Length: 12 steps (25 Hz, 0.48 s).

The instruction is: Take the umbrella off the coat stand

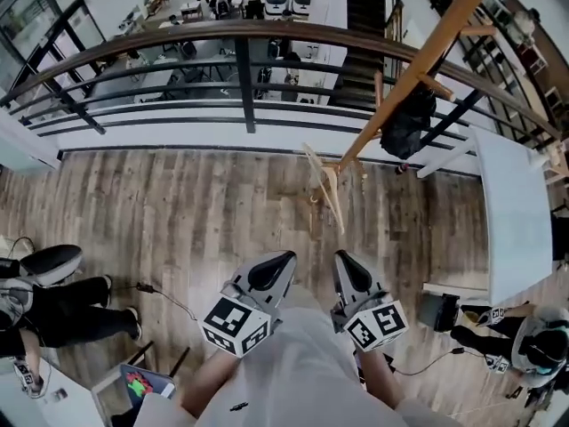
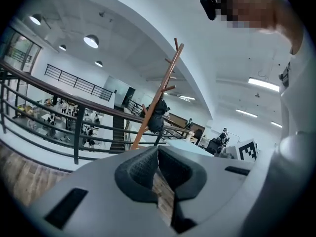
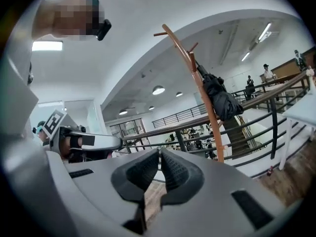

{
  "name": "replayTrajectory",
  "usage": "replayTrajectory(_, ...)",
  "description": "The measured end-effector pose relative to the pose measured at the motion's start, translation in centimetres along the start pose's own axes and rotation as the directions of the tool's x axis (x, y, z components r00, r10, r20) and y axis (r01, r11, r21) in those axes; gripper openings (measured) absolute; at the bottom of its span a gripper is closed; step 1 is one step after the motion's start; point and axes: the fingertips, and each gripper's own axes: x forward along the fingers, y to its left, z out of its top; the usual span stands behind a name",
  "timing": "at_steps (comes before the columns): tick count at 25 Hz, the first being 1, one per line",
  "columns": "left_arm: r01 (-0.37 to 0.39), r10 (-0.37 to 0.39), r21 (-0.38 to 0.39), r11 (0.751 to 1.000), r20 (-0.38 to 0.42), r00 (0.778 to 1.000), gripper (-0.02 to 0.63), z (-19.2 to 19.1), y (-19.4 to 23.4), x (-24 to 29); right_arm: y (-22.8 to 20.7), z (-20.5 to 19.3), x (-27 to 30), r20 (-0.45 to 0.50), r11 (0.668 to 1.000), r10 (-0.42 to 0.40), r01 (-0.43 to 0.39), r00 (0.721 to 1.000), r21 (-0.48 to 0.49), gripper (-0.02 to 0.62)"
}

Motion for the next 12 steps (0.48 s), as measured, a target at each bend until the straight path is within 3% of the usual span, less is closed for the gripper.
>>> replayTrajectory(6,0.033,-0.033,0.024,0.999,0.018,0.999,0.023,1.0,2.9,3.6,-3.6,0.4,2.8,0.014,0.997,-0.048,0.049,0.999,-0.06,0.037)
replayTrajectory(12,0.118,-0.118,0.029,0.993,-0.033,0.993,0.023,3.4,2.7,5.6,-6.0,5.1,2.7,0.114,0.986,-0.15,0.157,0.982,-0.057,0.037)
